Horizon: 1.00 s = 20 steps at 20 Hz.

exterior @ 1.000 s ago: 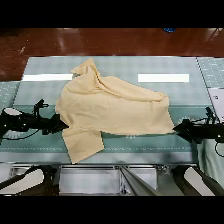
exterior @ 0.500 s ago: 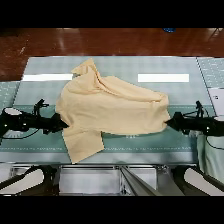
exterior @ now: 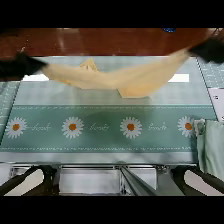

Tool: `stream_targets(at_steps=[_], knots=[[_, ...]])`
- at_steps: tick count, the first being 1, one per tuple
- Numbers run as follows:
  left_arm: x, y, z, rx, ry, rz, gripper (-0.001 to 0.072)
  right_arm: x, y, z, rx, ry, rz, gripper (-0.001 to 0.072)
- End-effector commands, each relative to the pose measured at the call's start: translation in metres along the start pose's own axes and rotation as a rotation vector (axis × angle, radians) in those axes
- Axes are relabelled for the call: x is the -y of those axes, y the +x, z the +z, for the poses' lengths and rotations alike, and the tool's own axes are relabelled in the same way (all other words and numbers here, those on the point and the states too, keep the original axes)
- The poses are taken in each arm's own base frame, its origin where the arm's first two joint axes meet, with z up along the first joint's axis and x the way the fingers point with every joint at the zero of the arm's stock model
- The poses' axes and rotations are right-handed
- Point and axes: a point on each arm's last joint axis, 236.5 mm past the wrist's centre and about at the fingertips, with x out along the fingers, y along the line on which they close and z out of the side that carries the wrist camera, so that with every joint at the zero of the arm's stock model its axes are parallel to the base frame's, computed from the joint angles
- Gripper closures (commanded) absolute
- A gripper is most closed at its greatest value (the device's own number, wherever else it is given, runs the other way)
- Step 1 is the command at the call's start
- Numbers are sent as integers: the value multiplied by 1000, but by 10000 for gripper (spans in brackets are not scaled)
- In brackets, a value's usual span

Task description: Fold the shirts.

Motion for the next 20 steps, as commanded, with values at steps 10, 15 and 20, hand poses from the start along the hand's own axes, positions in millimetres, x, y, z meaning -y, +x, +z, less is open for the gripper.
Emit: stream_targets(at_steps=[10, 15, 20], knots=[[216, -263, 58, 609, 649, 568, 686, -136, -273, 35, 417, -383, -448, 691], [241, -300, 16, 642, 717, 603, 686, -129, -281, -20, 298, -310, -485, 691], [175, -251, -6, 341, 589, 618, 686, -90, -234, -61, 73, -202, -463, 691]])
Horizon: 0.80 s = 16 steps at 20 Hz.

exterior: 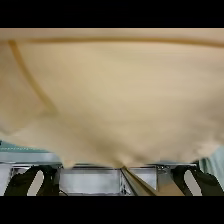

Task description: Fold the shirts.

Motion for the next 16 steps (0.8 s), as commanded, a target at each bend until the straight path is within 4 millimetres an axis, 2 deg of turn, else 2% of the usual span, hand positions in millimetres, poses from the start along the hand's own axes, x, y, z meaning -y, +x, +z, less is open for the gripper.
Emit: stream_targets(at_steps=[1, 4, 6, 9, 13, 16], knots=[[-6, 33, -67, -262, -39, -16, 686, 0, 38, -51, -196, 53, 47, 691], [-10, 92, -149, -528, -109, -42, 685, 1, 101, -95, -323, 113, 117, 691], [-13, 140, -208, -675, -147, -62, 685, 3, 149, -124, -397, 165, 161, 691], [-20, 207, -284, -842, -208, -69, 685, 10, 224, -155, -462, 220, 214, 691], [-3, 304, -349, -874, -384, -143, 685, 28, 328, -185, -497, 343, 236, 691], [11, 362, -381, -844, -563, -179, 685, 30, 390, -194, -462, 449, 290, 691]])
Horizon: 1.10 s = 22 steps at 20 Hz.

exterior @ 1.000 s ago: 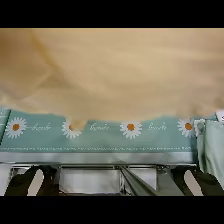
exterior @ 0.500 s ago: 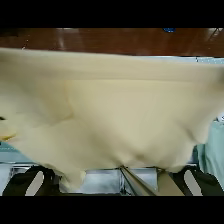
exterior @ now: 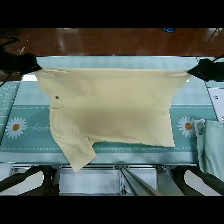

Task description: Fold the shirts.

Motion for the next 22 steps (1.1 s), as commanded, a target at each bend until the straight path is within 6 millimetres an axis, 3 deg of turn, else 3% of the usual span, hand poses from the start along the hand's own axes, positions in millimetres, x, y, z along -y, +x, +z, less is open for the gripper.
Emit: stream_targets(at_steps=[1, 4, 6, 8, 11, 14, 17, 19, 22], knots=[[0, 80, 27, 35, -174, -127, 685, 27, 71, 31, 55, 107, 68, 691], [0, 114, 30, 9, -236, -172, 685, 47, 104, 39, 26, 138, 63, 691], [2, 124, 27, -11, -254, -188, 685, 53, 117, 41, 5, 151, 69, 691], [1, 126, 19, -45, -244, -183, 685, 55, 123, 35, -21, 158, 74, 691], [-2, 116, -10, -174, -203, -196, 685, 54, 113, 20, -95, 151, 96, 690], [1, 106, -67, -391, -44, -222, 685, 62, 101, -29, -300, 94, 77, 690], [-19, 114, -119, -538, -16, -144, 685, 78, 104, -81, -465, 95, -2, 690], [-24, 116, -139, -589, -30, -137, 685, 82, 107, -106, -522, 130, -5, 690], [-35, 113, -149, -633, -6, -97, 685, 86, 110, -129, -567, 160, -6, 690]])
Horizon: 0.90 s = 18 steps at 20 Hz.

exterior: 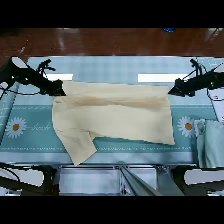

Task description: Fold the shirts.

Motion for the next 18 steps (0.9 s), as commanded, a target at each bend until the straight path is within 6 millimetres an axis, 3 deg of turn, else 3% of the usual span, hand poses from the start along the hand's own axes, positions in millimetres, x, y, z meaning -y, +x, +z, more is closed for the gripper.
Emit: stream_targets(at_steps=[1, 5, 6, 7, 8, 11, 13, 15, 18], knots=[[-15, 6, -23, -87, 16, 54, 685, 10, 13, -27, -84, 26, -14, 690], [-13, 7, -23, -90, 16, 52, 682, 15, 14, -25, -75, 45, -36, 690], [-12, 7, -23, -90, -14, 55, 614, 14, 14, -25, -74, 54, -37, 641], [-12, 7, -24, -92, -37, 56, 368, 13, 14, -25, -75, 88, -33, 396], [-13, 4, -25, -99, -60, 57, 205, 11, 13, -30, -93, 98, -26, 302], [-19, -20, -31, -100, -119, 67, 198, 18, -8, -44, -131, 132, -18, 303], [-28, -37, -47, -89, -152, 76, 198, 32, -30, -51, -88, 145, -65, 303], [-43, -45, -81, -81, -229, 81, 198, 44, -39, -63, 18, 182, -98, 303], [-71, -41, -142, -17, -399, 69, 198, 46, -33, -98, 141, 215, -108, 302]])
